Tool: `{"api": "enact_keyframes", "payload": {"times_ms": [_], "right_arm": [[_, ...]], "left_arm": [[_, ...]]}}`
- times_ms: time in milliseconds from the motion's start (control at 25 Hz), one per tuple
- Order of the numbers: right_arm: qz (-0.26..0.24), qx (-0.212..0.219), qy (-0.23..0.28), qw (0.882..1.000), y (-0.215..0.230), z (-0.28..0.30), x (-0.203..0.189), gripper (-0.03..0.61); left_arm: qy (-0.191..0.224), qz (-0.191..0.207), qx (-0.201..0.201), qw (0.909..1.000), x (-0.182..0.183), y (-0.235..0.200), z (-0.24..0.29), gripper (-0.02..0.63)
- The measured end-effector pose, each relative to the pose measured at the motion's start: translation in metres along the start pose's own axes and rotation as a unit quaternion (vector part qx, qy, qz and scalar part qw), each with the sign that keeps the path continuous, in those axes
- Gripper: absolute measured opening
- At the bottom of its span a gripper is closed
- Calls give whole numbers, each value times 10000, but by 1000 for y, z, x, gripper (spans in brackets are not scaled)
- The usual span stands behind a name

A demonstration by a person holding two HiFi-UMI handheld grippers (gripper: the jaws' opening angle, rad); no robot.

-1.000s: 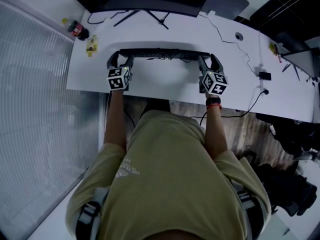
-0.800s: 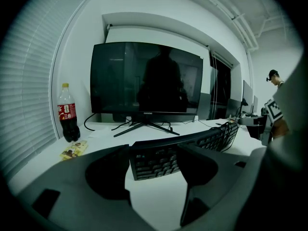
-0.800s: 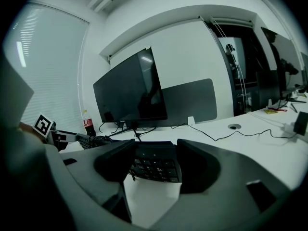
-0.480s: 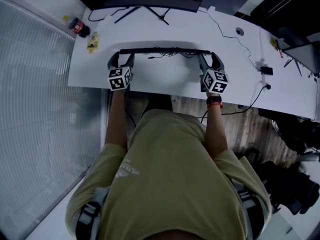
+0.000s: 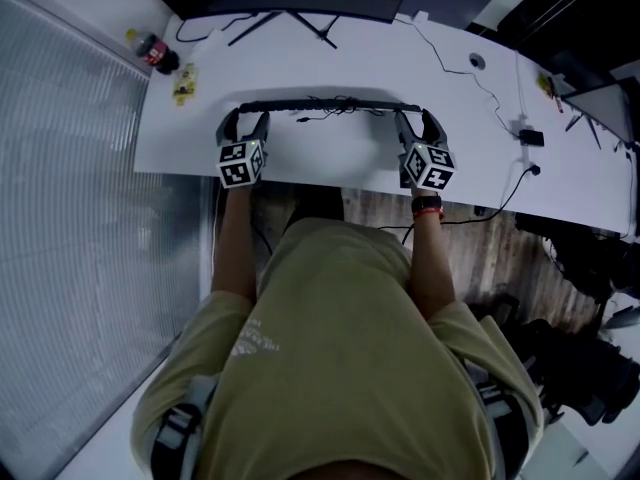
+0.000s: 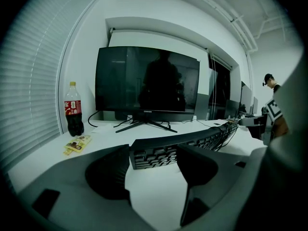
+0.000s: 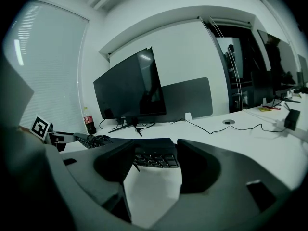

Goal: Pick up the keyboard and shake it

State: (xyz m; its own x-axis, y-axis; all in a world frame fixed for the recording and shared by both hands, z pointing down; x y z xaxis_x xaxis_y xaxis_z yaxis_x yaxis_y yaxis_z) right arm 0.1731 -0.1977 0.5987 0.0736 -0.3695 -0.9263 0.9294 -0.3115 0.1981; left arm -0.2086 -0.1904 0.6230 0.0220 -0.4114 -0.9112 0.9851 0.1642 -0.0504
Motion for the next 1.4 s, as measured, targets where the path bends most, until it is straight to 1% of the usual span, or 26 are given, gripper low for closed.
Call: {"api": "enact_keyframes", "payload": {"times_ms": [440, 520, 640, 760, 1000, 1320, 1400], "right_arm": [[-77, -18, -101, 9999, -4, -11, -14, 277], [-116, -21, -163, 9998, -7, -10, -16, 278], [-146, -43, -405, 9991, -12, -13, -26, 277], [-128, -76, -578, 9982, -15, -19, -33, 278], [-88, -151, -502, 9986, -17, -21, -40, 276], [-115, -183, -916, 9956, -17, -32, -73, 278], [-136, -179, -970, 9950, -16, -33, -78, 277]], "left_arm": [[-19, 45, -120, 9999, -13, 0, -4, 308], [-120, 78, -116, 9998, -15, -2, -5, 308], [-341, 140, -90, 9993, -25, -5, -10, 308], [-527, 191, -158, 9983, -33, -4, -13, 307], [-568, 325, -319, 9973, -36, -8, -8, 307], [-938, 515, -291, 9938, -75, -5, -17, 307], [-1002, 514, -311, 9932, -76, 0, -19, 307]]}}
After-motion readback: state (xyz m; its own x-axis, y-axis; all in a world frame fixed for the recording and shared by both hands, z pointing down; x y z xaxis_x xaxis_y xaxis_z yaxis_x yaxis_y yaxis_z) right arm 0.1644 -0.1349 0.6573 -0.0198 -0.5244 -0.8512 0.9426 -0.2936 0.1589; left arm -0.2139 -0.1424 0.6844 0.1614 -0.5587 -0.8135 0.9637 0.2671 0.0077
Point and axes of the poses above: the fingertips, and each gripper's own axes: z forward along the fingers, y to its right, x out of its top, the point moved 1 cm from there along -z, backward along the fingers, and after that the axes turned 3 degrees about x, right-handed, at the moved point
